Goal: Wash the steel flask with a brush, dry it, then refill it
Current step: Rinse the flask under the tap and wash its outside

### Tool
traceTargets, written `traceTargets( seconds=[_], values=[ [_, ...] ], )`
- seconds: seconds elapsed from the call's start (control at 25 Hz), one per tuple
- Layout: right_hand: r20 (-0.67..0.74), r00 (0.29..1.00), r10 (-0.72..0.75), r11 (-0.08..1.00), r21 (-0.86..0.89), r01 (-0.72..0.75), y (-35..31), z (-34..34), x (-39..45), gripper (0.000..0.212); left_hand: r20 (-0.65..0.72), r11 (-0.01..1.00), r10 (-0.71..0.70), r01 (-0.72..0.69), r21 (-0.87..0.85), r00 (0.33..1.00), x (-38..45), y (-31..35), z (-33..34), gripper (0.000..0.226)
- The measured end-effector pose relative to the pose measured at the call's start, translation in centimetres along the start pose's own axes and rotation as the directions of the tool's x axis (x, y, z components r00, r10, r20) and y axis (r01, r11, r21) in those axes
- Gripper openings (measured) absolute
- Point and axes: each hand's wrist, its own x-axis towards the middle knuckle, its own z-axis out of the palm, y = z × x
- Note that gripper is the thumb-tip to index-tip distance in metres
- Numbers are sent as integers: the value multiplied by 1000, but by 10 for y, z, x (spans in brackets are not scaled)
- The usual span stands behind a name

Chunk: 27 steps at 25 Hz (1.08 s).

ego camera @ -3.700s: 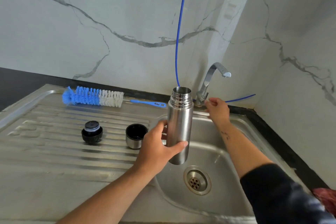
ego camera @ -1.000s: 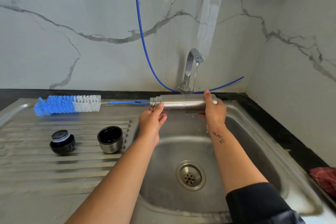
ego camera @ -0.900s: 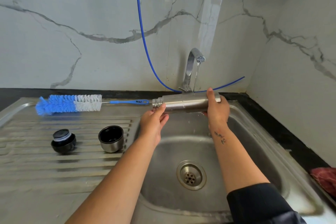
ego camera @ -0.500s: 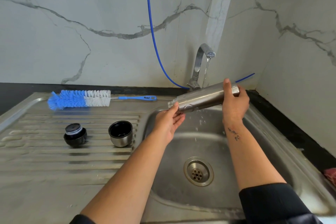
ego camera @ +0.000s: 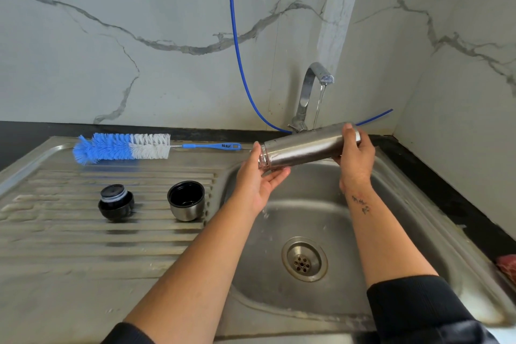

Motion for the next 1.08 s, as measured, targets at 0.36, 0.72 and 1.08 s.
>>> traceTargets(
  seconds=[0.36, 0.72, 1.08],
  values=[
    [264, 920, -290, 373, -854, 363, 20, 20, -11, 49, -29, 974, 163, -156, 163, 986, -1, -9, 2, 20],
    [422, 816, -394, 223, -818, 531, 24, 14, -12, 56, 19, 934, 271, -268, 236, 962, 1, -3, 0, 24],
    [655, 599, -461, 223, -568, 792, 23, 43, -38, 46, 58, 922, 260, -265, 281, 964, 1, -6, 0, 16]
  ],
)
